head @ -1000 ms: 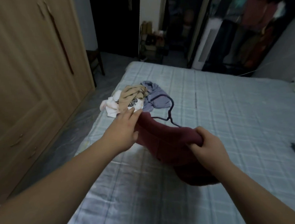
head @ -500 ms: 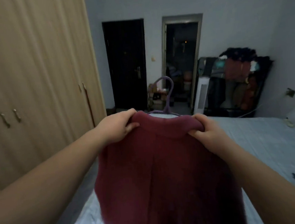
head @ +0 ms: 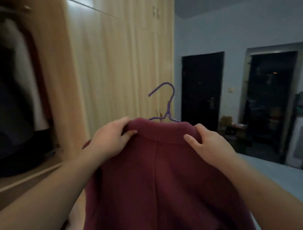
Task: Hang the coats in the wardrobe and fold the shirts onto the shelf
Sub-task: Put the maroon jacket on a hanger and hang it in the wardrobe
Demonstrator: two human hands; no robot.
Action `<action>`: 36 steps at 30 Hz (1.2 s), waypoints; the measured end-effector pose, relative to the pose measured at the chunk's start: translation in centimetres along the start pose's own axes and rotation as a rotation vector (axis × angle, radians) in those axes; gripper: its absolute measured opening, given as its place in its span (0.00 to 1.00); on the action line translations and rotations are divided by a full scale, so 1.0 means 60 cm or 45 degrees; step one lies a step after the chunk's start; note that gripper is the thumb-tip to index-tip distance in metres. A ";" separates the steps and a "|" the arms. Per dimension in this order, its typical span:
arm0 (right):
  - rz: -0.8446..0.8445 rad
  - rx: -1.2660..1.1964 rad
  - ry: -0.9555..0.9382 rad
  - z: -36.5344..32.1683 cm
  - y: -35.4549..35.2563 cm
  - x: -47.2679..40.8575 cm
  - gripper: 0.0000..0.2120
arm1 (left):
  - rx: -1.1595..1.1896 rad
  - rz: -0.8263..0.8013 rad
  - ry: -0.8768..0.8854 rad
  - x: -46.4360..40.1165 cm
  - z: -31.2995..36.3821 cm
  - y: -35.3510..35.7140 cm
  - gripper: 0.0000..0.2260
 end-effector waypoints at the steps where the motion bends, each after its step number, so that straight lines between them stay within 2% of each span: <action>1: -0.028 -0.053 -0.028 -0.042 0.026 -0.019 0.20 | -0.033 0.012 -0.053 0.018 -0.043 -0.030 0.10; 3: -0.135 -0.133 -0.131 -0.139 0.085 -0.051 0.21 | -0.114 0.003 -0.174 0.062 -0.133 -0.087 0.11; 5: -0.215 -0.124 -0.276 -0.254 0.138 -0.067 0.17 | -0.132 -0.047 -0.273 0.106 -0.221 -0.140 0.11; 9: -0.144 -0.214 -0.532 -0.494 0.212 -0.087 0.16 | -0.179 -0.154 -0.397 0.187 -0.374 -0.259 0.09; 12: -0.139 -0.263 -0.678 -0.652 0.258 -0.094 0.16 | -0.222 -0.122 -0.481 0.236 -0.469 -0.351 0.07; 16: -0.110 -0.344 -0.828 -0.819 0.308 -0.098 0.22 | -0.345 -0.023 -0.544 0.283 -0.573 -0.464 0.06; 18: -0.126 -0.332 -0.898 -0.890 0.329 -0.105 0.18 | -0.411 0.029 -0.567 0.297 -0.616 -0.513 0.05; 20: -0.126 -0.286 -0.986 -0.953 0.342 -0.116 0.13 | -0.476 0.096 -0.576 0.301 -0.653 -0.560 0.05; 25: -0.040 -0.270 -1.129 -1.073 0.343 -0.169 0.12 | -0.618 0.236 -0.611 0.287 -0.732 -0.656 0.08; 36: 0.268 -0.489 -1.144 -1.218 0.329 -0.342 0.11 | -1.020 0.433 -0.496 0.171 -0.829 -0.751 0.22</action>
Point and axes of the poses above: each hand's wrist, its own x-axis away from the middle knuckle, its own y-axis out of the palm, z = x × y, the point moved 10 cm from there along -x, towards the middle knuckle, and after that the axes turned 4 degrees about x, right-handed, at the moved point
